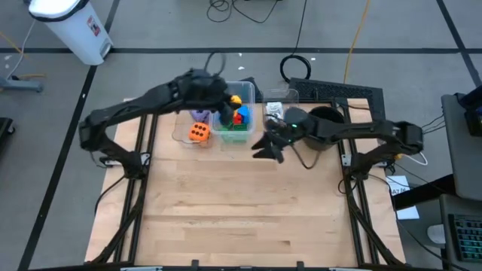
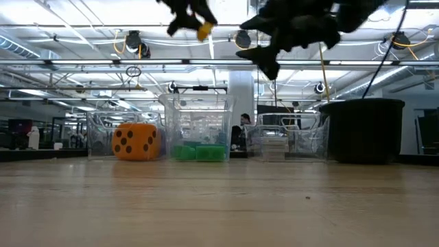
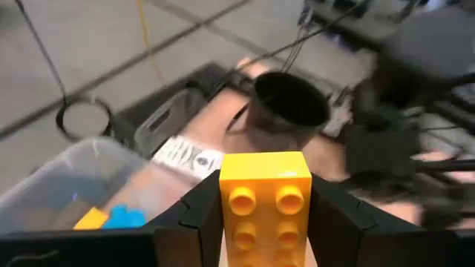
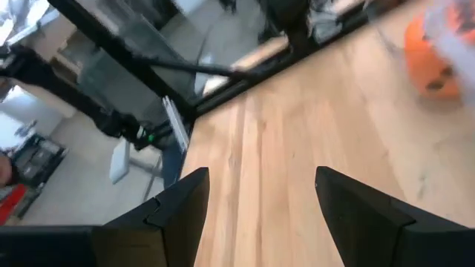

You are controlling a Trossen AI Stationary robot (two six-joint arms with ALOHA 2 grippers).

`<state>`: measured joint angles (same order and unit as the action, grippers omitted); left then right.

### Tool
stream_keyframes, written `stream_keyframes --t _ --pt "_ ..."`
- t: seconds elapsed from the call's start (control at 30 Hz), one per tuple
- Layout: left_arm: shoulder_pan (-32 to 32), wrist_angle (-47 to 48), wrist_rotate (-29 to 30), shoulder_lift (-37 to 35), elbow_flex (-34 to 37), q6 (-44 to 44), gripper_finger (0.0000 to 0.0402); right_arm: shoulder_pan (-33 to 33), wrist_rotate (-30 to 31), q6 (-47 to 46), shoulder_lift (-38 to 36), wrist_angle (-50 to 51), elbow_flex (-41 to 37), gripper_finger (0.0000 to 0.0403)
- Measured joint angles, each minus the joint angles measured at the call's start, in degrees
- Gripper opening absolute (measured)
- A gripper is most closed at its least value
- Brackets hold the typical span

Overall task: Pick & Place Toys
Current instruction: Put the yellow eight stud game piece into the middle transparent bin

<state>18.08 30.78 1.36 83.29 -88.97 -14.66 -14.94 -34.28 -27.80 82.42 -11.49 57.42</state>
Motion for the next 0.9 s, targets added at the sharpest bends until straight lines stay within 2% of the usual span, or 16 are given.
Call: stream_keyframes --t 0.13,0.23,0.47,0.63,0.8,0.9 --pt "4.6 2.8 -4.6 6.4 -1.7 0.0 0.0143 -0.8 2.8 0.0 -9.2 -6.5 -10.9 0.0242" --pt "7.0 6.1 -5.2 11.1 -2.6 1.6 0.0141 -1.6 5.0 0.1 -16.7 -8.2 -16.8 0.0242" --pt "10.0 11.8 -5.9 21.5 -5.7 2.5 0.0152 -4.2 10.4 1.5 -31.0 -7.9 -24.2 0.0242" --pt "10.5 17.9 -5.7 28.6 -11.1 4.0 0.0141 -7.0 11.9 1.9 -35.8 -5.5 -25.6 0.0242" --pt "10.1 24.0 -3.9 34.4 -16.0 5.8 0.0146 -9.1 11.8 1.9 -36.7 -3.1 -25.8 0.0242" --pt "10.1 26.5 -3.4 36.4 -16.5 6.0 0.0155 -9.5 11.8 1.7 -36.7 -2.7 -25.8 0.0242"
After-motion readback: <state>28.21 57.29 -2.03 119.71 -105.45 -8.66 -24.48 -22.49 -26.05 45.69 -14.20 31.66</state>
